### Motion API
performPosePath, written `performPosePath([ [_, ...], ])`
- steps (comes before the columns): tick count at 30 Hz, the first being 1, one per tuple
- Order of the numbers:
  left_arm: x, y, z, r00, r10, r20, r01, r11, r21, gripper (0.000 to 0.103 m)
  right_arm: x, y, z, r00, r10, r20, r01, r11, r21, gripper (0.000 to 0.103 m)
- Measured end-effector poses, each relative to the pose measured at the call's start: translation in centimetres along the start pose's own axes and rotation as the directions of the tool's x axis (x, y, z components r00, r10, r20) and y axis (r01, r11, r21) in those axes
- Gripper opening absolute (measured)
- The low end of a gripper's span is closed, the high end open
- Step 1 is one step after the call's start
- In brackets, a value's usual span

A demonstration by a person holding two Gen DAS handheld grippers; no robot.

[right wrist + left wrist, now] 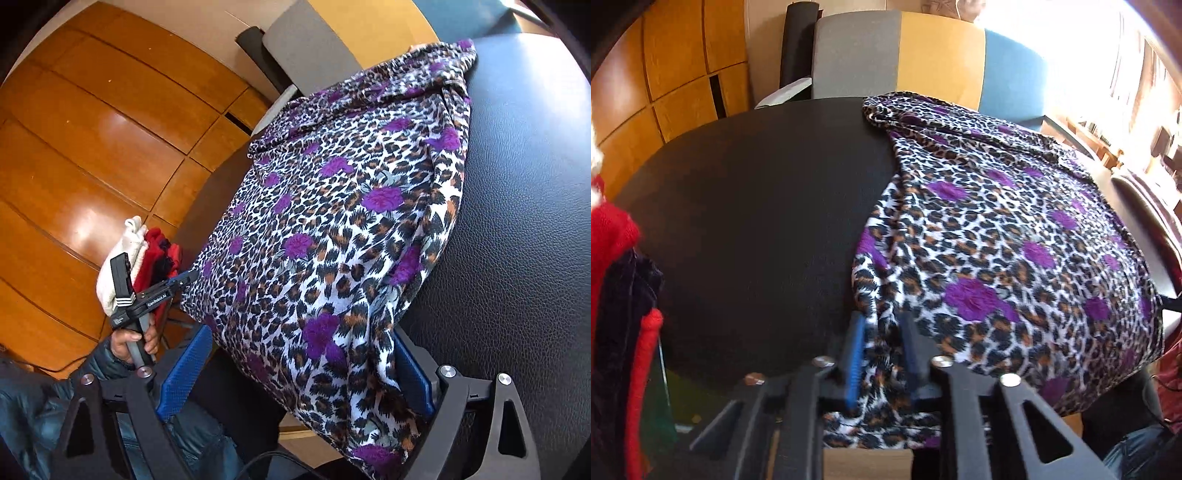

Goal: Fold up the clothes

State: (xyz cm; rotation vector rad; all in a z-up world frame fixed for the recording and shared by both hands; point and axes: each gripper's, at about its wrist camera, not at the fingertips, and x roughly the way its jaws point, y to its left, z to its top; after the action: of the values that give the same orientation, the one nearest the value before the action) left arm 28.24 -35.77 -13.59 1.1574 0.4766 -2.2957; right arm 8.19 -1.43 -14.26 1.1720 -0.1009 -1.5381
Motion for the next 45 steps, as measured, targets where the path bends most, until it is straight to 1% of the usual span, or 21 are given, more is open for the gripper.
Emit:
performPosePath([
  [1, -0.1, -0.1, -0.2, 1.0, -0.006, 0.0, 0.006, 1.0, -0.006, 0.006, 0.0, 0.4, -0.3, 0.999, -0.033, 0.003, 0.033, 0.999, -0.031, 0.085],
  [2, -0.2, -0.3, -0.3, 1.0, -0.011, -0.001, 0.011, 1.0, -0.01, 0.006, 0.1, 0.9, -0.5, 0.997, -0.081, 0.003, 0.081, 0.994, -0.069, 0.081],
  [4, -0.5, -0.3, -0.6, 0.999, -0.048, -0.01, 0.048, 0.998, -0.028, 0.005, -0.1, 1.5, -1.0, 0.986, -0.168, 0.007, 0.168, 0.979, -0.119, 0.059],
  [5, -0.6, -0.3, -0.8, 0.997, -0.07, -0.017, 0.07, 0.997, -0.038, 0.005, -0.3, 1.6, -1.2, 0.98, -0.201, 0.008, 0.2, 0.971, -0.133, 0.051],
  [7, -1.0, -0.3, -1.4, 0.994, -0.108, -0.033, 0.106, 0.993, -0.054, 0.005, -0.6, 1.4, -1.7, 0.968, -0.25, 0.002, 0.247, 0.957, -0.15, 0.019],
  [9, -1.3, 0.1, -2.0, 0.988, -0.147, -0.051, 0.143, 0.987, -0.08, 0.005, -1.0, 1.2, -2.2, 0.962, -0.273, -0.008, 0.269, 0.951, -0.154, 0.009],
  [12, -1.7, 1.1, -2.4, 0.966, -0.25, -0.066, 0.238, 0.96, -0.149, 0.005, -1.5, 0.9, -2.5, 0.967, -0.254, -0.019, 0.25, 0.961, -0.122, 0.007],
  [15, -3.0, 1.6, -2.4, 0.934, -0.353, -0.046, 0.339, 0.921, -0.193, 0.005, -2.1, 1.2, -2.8, 0.985, -0.172, -0.015, 0.17, 0.982, -0.079, 0.007],
  [17, -3.6, 1.7, -1.1, 0.915, -0.402, -0.013, 0.392, 0.898, -0.199, 0.005, -2.5, 1.4, -2.4, 0.993, -0.118, 0.003, 0.118, 0.991, -0.055, 0.007],
  [22, -4.8, 1.6, 3.1, 0.863, -0.499, 0.08, 0.505, 0.843, -0.187, 0.005, -2.8, 1.1, 2.3, 0.996, -0.026, 0.087, 0.028, 0.999, -0.02, 0.007],
  [25, -4.1, 1.1, 6.4, 0.851, -0.51, 0.125, 0.526, 0.829, -0.191, 0.005, -3.2, -0.2, 5.8, 0.989, -0.004, 0.146, 0.004, 1.0, 0.003, 0.007],
  [26, -3.5, 1.0, 7.5, 0.854, -0.503, 0.134, 0.521, 0.831, -0.195, 0.005, -3.1, -0.7, 7.0, 0.987, -0.008, 0.161, 0.007, 1.0, 0.01, 0.007],
  [28, -1.9, 0.7, 9.6, 0.867, -0.477, 0.143, 0.497, 0.843, -0.204, 0.005, -2.3, -2.0, 9.6, 0.984, -0.033, 0.174, 0.029, 0.999, 0.027, 0.007],
  [29, -0.8, 0.6, 10.6, 0.877, -0.46, 0.136, 0.48, 0.852, -0.212, 0.005, -1.6, -2.7, 10.7, 0.984, -0.055, 0.171, 0.048, 0.998, 0.041, 0.007],
  [32, 3.2, -0.1, 12.6, 0.914, -0.4, 0.069, 0.404, 0.883, -0.239, 0.005, 0.5, -5.2, 13.3, 0.982, -0.128, 0.141, 0.117, 0.989, 0.086, 0.007],
  [34, 6.0, -0.6, 13.3, 0.934, -0.357, 0.009, 0.348, 0.904, -0.25, 0.005, 1.8, -6.8, 13.8, 0.98, -0.171, 0.104, 0.158, 0.98, 0.12, 0.007],
  [35, 7.2, -0.8, 13.1, 0.941, -0.337, -0.031, 0.319, 0.914, -0.249, 0.005, 2.2, -7.5, 13.7, 0.979, -0.185, 0.087, 0.172, 0.976, 0.135, 0.007],
  [36, 8.5, -1.0, 12.8, 0.945, -0.319, -0.076, 0.293, 0.924, -0.245, 0.005, 2.5, -8.2, 13.4, 0.979, -0.187, 0.075, 0.175, 0.973, 0.148, 0.007],
  [37, 9.0, -1.2, 12.4, 0.945, -0.311, -0.098, 0.282, 0.931, -0.232, 0.005, 2.6, -8.7, 13.0, 0.981, -0.179, 0.07, 0.166, 0.973, 0.16, 0.007],
  [40, 8.5, -1.8, 11.0, 0.944, -0.309, -0.113, 0.286, 0.941, -0.179, 0.005, 2.0, -8.9, 11.4, 0.986, -0.156, 0.064, 0.144, 0.977, 0.157, 0.007],
  [45, 5.9, -1.8, 8.0, 0.938, -0.314, -0.15, 0.292, 0.944, -0.152, 0.005, 0.3, -8.6, 7.5, 0.994, -0.095, 0.062, 0.083, 0.98, 0.181, 0.005],
])
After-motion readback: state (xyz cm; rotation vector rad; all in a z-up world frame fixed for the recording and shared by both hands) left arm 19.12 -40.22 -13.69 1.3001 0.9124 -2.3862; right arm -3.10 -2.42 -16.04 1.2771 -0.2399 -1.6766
